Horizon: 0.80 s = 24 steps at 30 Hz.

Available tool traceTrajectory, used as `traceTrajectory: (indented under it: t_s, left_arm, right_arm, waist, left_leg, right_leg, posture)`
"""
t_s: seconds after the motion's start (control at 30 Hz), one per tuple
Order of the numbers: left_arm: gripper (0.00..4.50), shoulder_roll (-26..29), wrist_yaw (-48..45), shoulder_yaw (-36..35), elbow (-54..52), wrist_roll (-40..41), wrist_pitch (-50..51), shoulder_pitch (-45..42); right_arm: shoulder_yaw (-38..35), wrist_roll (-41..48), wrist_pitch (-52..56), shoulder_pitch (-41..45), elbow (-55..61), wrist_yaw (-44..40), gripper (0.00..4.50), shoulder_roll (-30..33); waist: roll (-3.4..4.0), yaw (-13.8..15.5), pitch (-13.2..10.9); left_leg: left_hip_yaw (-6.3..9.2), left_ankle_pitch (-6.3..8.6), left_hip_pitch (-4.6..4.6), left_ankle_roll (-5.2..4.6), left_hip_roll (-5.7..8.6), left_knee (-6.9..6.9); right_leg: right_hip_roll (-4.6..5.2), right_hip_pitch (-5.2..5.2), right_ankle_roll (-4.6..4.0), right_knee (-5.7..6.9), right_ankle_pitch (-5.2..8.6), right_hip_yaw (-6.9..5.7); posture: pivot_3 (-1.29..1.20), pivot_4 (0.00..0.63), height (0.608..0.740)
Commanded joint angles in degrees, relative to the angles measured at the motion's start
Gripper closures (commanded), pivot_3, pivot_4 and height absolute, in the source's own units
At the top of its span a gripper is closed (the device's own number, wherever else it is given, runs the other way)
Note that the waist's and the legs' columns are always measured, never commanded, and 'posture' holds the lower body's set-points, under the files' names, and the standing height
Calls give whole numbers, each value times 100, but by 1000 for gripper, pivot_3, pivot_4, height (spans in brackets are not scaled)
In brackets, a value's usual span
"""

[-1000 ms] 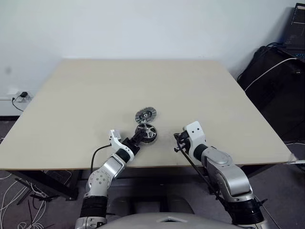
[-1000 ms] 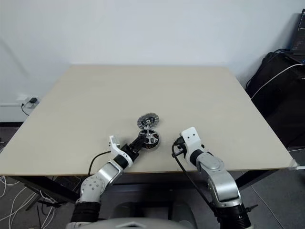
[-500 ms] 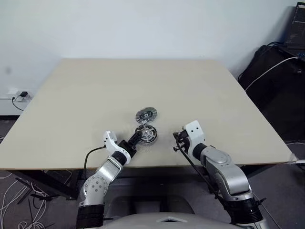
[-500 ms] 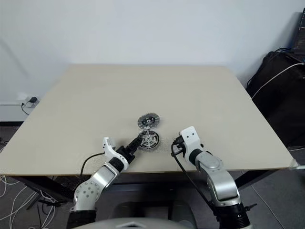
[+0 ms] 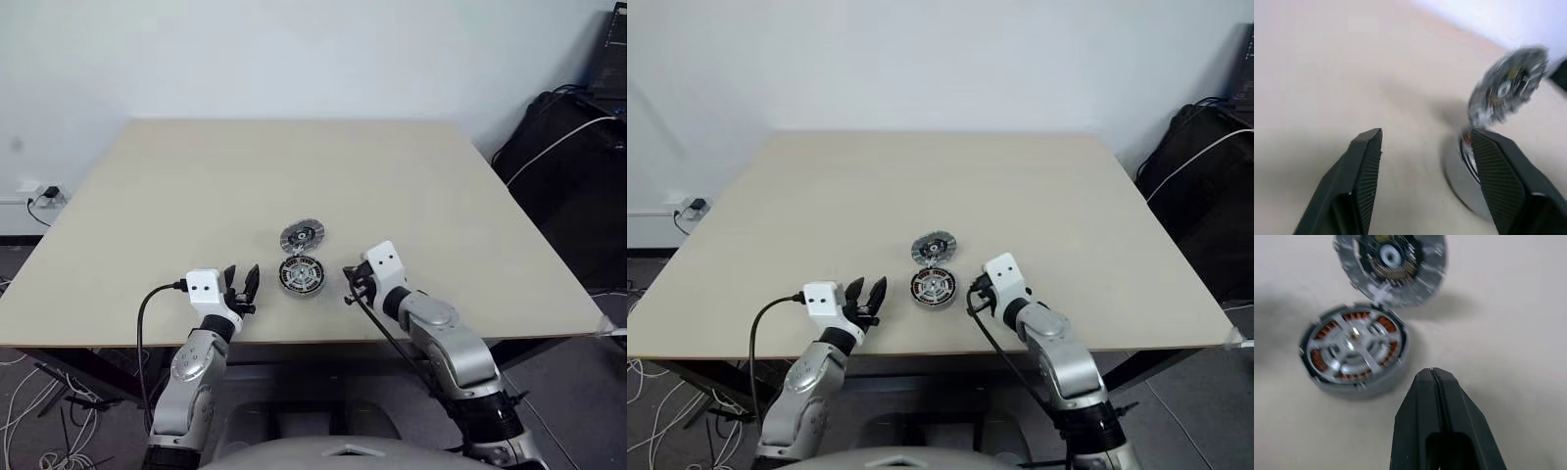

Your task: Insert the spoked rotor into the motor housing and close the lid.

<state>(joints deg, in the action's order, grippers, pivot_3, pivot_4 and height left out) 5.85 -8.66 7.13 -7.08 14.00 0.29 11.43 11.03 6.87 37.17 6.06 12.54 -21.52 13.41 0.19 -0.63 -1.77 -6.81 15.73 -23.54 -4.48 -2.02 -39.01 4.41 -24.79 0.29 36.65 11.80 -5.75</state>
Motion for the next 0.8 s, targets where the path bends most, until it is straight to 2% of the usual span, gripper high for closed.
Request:
traceTrajectory:
  t_s: [0.03,0.17,0.2,0.4,0.8]
  left_arm:
    - [3016,104,-238,262,223,-572,-613,34]
    - [4368,193,-441,327,445,-798,-993,137]
    - [4458,223,-474,342,488,-870,-1036,167]
    - [4458,205,-595,323,484,-885,-941,358]
    - [4458,104,-594,212,315,-847,-830,572]
  right_arm:
    - [218,-147,-146,322,-144,57,4500,-121]
    - [644,-352,-113,699,-520,-6,4500,-255]
    - [751,-387,-124,798,-624,-43,4500,-304]
    - [1018,-491,-280,1189,-1092,-161,4500,-551]
    - [983,-594,-463,1556,-2397,-201,4500,-798]
  waist:
    - [6,1,-1]
    - [7,-6,-1]
    - [7,-8,-1]
    - [8,-7,-1]
    - [11,-23,2]
  left_leg:
    - [0,0,-5,0,0,1]
    - [-10,-1,-34,1,0,2]
    - [-12,-2,-35,1,0,2]
    - [-18,-2,-34,-1,-1,-2]
    - [-33,-2,-26,-4,-1,-6]
  right_leg:
    - [1,-6,0,0,0,-1]
    - [1,-44,-5,12,1,2]
    - [0,-47,-6,14,1,2]
    - [-1,-45,-3,18,0,1]
    - [-5,-43,4,25,-4,1]
  posture:
    - [0,0,740]
    - [0,0,740]
    - [0,0,740]
    - [0,0,740]
    - [0,0,740]
